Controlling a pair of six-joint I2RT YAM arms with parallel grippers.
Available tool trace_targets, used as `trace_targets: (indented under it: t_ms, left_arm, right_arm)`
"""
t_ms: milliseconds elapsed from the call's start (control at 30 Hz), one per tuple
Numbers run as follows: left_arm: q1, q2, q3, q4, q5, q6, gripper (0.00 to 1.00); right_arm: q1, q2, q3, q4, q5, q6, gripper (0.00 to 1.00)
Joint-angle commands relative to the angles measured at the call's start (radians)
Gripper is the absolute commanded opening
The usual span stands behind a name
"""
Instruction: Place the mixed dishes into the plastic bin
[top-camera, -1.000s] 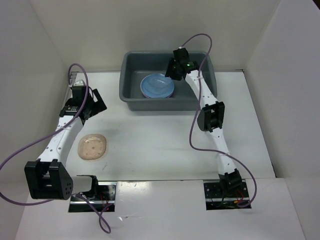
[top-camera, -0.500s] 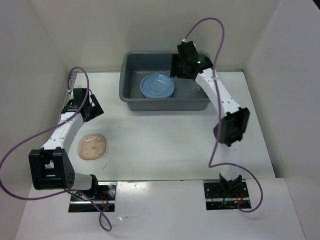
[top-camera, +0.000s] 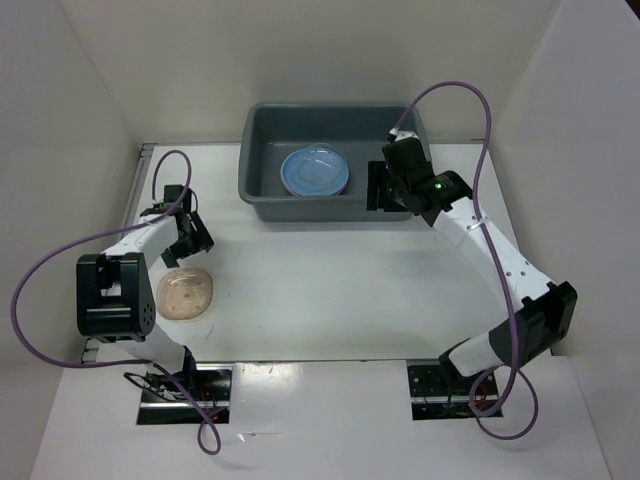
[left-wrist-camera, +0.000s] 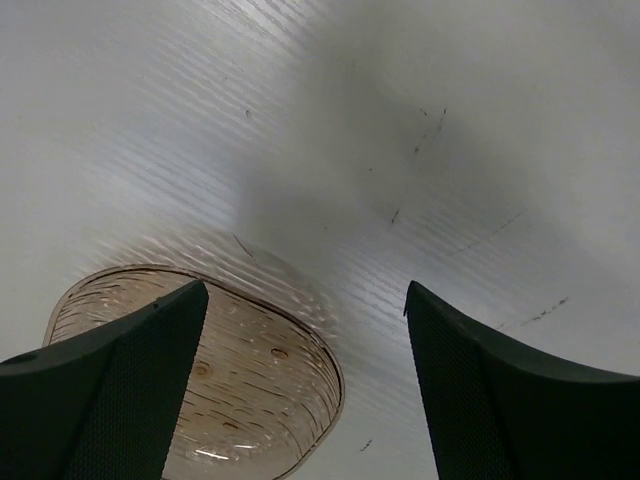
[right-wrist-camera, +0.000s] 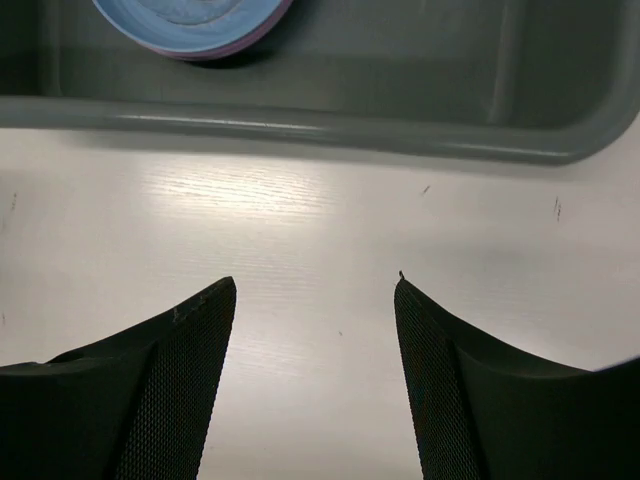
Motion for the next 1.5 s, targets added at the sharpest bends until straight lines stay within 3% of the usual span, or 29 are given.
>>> trace_targets:
  t_ms: [0,67,100,167,433,633,767,900,933,1100,1333,1467]
  left_arm:
    - [0.006,-0.002,-0.005,-0.030,0.039,-0.064,0.86]
    - [0.006,-0.002,-0.014,-0.042,0.039,-0.086,0.78]
    - [0.006,-0.002,-0.025,-0.056,0.039,-0.086,0.68]
    - [0.006,-0.002,-0.025,-0.070,0.049,-0.110,0.63]
    - [0.006,-0.024,-0.048,-0.126,0.030,-0.158,0.59]
    - [0.006,-0.015,-0.068,-0.136,0.039,-0.176,0.47]
    - [0.006,-0.006,-0.077,-0.126,0.039,-0.176,0.45]
    - [0.006,0.013,-0.077,-0.126,0.049,-0.176,0.31]
    - [0.006,0.013,-0.077,-0.126,0.049,-0.176,0.22]
    - [0.006,0.013,-0.077,-0.126,0.059,-0.185,0.00]
    - [0.006,-0.027,-0.010,-0.166,0.061,-0.185,0.00]
    - [0.006,-0.068,0.168,-0.223,0.061,-0.164,0.00]
  right_arm:
    - [0.003,-0.100,-0.054,0.053,0.012,0.001,0.70]
    - [0.003,-0.120,-0.076,0.062,0.023,0.001,0.70]
    - [0.003,-0.132,-0.089,0.062,0.032,0.001,0.70]
    - [0.003,-0.142,-0.102,0.062,0.032,-0.008,0.70]
    - [0.003,-0.172,-0.102,0.062,0.032,-0.018,0.70]
    - [0.003,-0.192,-0.113,0.071,0.041,-0.018,0.70]
    - [0.003,-0.211,-0.122,0.071,0.050,-0.018,0.70]
    - [0.003,-0.221,-0.122,0.071,0.061,-0.018,0.70]
    - [0.003,-0.221,-0.131,0.071,0.061,-0.018,0.70]
    - [0.003,-0.231,-0.131,0.080,0.070,-0.018,0.70]
    - [0.021,-0.221,-0.131,0.080,0.081,-0.018,0.70]
    - [0.021,-0.221,-0.131,0.080,0.081,-0.018,0.70]
